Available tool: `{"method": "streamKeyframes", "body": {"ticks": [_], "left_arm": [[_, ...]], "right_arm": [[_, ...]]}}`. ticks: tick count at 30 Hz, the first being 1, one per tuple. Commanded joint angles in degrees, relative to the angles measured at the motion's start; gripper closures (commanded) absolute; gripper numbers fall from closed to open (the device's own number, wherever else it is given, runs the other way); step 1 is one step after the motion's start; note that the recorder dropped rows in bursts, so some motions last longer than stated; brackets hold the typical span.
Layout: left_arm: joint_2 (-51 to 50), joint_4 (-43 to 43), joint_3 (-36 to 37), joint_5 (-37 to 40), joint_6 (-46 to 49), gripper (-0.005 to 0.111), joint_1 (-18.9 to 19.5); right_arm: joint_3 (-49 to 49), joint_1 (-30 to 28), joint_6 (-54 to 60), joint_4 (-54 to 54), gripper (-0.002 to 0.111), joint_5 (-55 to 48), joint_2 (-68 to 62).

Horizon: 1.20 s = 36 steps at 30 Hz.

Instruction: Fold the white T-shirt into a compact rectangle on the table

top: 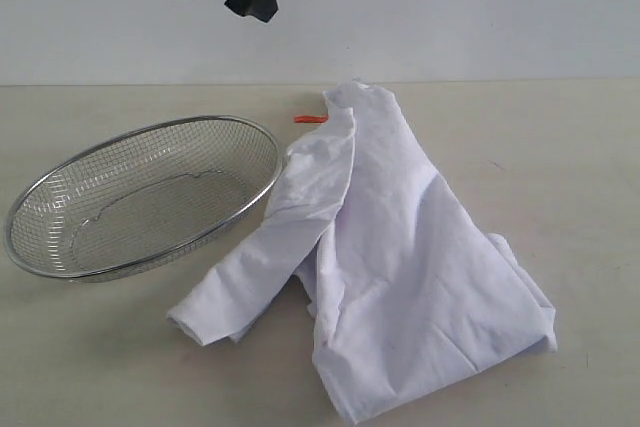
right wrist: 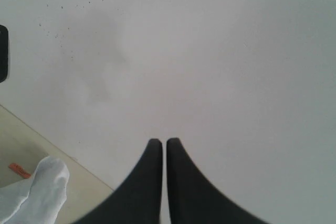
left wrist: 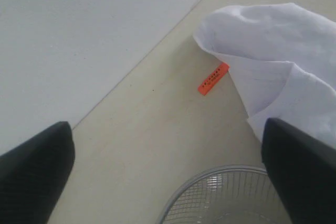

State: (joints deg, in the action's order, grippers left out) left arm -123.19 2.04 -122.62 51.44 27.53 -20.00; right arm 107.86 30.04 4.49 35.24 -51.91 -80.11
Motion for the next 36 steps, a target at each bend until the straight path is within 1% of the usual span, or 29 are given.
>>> {"method": "streamKeyframes", "body": {"ticks": [1, 3, 5, 7, 10, 12, 14, 15, 18, 21, 24, 27, 29, 34, 36], "left_arm": [[1.21, -5.91, 0.2, -1.7, 0.94, 0.018, -0.52], [0.83, -12.23, 0.66, -1.75, -2.44, 0.023, -0.52], [0.56, -16.89, 2.07, -1.87, -4.27, 0.037, 0.0], [0.35, -18.08, 4.42, -2.01, -4.27, 0.06, 1.25], [-0.18, -17.93, 7.47, -2.01, -4.27, 0.102, 3.46], [-0.48, -17.4, 9.21, -2.15, -3.99, 0.101, 4.9], [-1.2, -14.27, 10.55, -3.25, -3.73, 0.102, 6.54], [-1.74, -11.2, 11.03, -3.82, -2.3, 0.102, 7.44], [-4.29, -0.14, 11.68, -1.85, 6.68, 0.102, 9.59], [-7.64, 5.46, 11.68, -0.65, 9.41, 0.102, 10.17], [-10.25, 8.35, 11.68, 0.38, 10.66, 0.102, 10.17], [-11.18, 11.48, 11.68, 2.42, 11.72, 0.102, 10.17], [-11.27, 12.21, 11.68, 2.4, 11.72, 0.102, 10.17], [-10.13, 12.29, 11.55, 3.35, 9.73, 0.102, 10.17], [-9.12, 12.77, 11.55, 4.13, 9.73, 0.102, 10.17]], "right_arm": [[0.09, -0.35, 0.58, 0.09, 0.108, -0.92, 0.08], [0.09, -0.35, 0.58, 0.09, 0.108, -2.95, -0.03], [0.09, -0.35, 0.58, 0.09, 0.108, -6.4, -0.44], [-0.91, -0.35, 0.58, 0.49, 0.108, -7.82, -0.57], [-4.62, -0.35, 0.49, 0.49, 0.108, -7.7, -0.57], [-8.43, -0.35, -1.12, 0.49, 0.108, -6.95, -0.57], [-13.2, -0.35, -4.49, 0.49, 0.108, -3.52, -0.57], [-15.26, -0.35, -5.63, 0.49, 0.108, -1.65, -0.57], [-23.33, -0.35, -9.63, -0.31, 0.108, 6.48, -0.57], [-30.9, -0.35, -12.22, -0.42, 0.108, 14.02, -0.57], [-37.93, -1.45, -14.81, -1.22, 0.108, 22.05, -0.57], [-42.3, -3.42, -15.49, -3.11, 0.108, 28.22, -0.57], [-43.94, -5.02, -15.49, -3.85, 0.108, 31.12, -0.57], [-44.48, -7.79, -15.75, -4.72, 0.108, 33.51, -0.57], [-44.48, -7.91, -15.75, -4.72, 0.108, 33.51, -0.57]]}}
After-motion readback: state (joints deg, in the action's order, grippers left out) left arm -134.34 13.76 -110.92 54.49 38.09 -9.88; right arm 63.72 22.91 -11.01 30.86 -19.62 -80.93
